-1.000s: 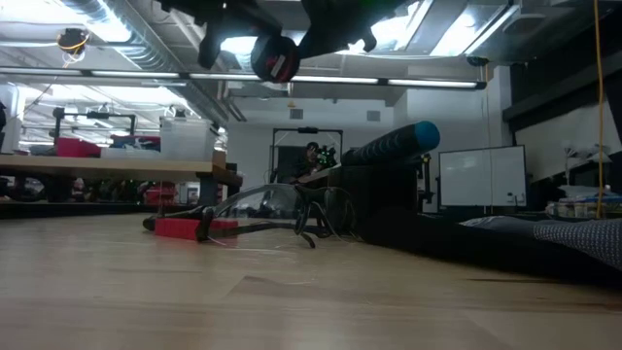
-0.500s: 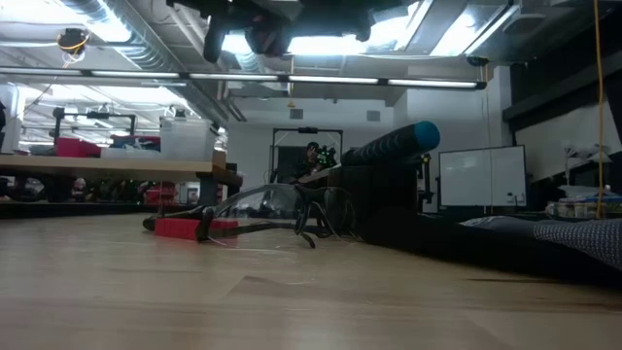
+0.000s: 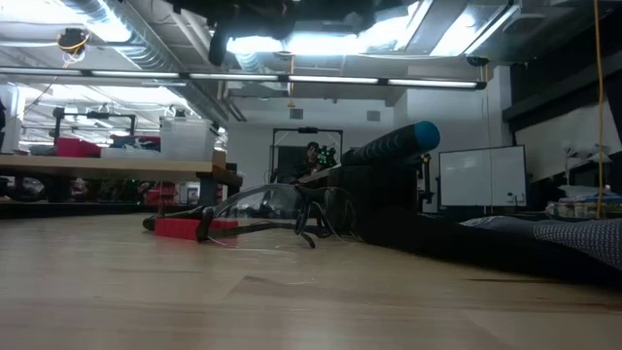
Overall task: Coil cords
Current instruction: Coil the red wire around the spool
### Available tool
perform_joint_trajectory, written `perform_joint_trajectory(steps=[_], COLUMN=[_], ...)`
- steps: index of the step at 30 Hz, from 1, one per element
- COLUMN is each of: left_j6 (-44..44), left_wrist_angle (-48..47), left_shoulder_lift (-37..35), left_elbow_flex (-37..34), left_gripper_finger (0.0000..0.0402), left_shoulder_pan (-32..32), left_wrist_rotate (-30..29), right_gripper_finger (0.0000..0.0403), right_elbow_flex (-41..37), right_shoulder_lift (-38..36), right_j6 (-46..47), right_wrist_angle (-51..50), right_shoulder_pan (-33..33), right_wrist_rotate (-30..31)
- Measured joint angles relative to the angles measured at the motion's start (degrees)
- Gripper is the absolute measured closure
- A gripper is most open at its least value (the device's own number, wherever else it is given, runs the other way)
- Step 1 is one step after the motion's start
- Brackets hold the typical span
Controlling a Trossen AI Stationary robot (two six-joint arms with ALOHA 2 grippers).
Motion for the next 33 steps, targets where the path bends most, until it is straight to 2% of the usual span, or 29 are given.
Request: perform_joint_trajectory(steps=[5, 10, 16, 24, 33], left_j6=[2.87, 4.31, 6.83, 7.68, 13.23], left_wrist_angle=[-2.32, -1.31, 2.8, 1.25, -3.37], left_shoulder_lift=[-1.09, -1.06, -1.04, -1.07, -1.05], left_elbow_flex=[0.07, 0.04, -0.08, -0.06, -0.08], left_gripper_finger=[0.0401, 0.0401, 0.0401, 0.0401, 0.0401], left_shoulder_pan=[-0.87, -0.9, -0.88, -0.88, -0.86], left_wrist_rotate=[-4.27, -5.2, -5.37, -5.55, -6.07], right_gripper_finger=[0.0403, 0.0403, 0.0403, 0.0403, 0.0403], right_elbow_flex=[0.0, 0.0, 0.02, 0.02, 0.02], right_shoulder_lift=[-3.0, -3.55, -3.57, -3.57, -3.94], right_j6=[0.07, 0.2, 2.25, 1.57, 2.09], right_wrist_angle=[-4.21, -2.31, -1.23, -0.31, -6.17], right_shoulder_pan=[-0.02, -0.09, -0.11, -0.09, -0.07], right_wrist_rotate=[-3.8, -9.41, -10.18, -14.08, -14.6])
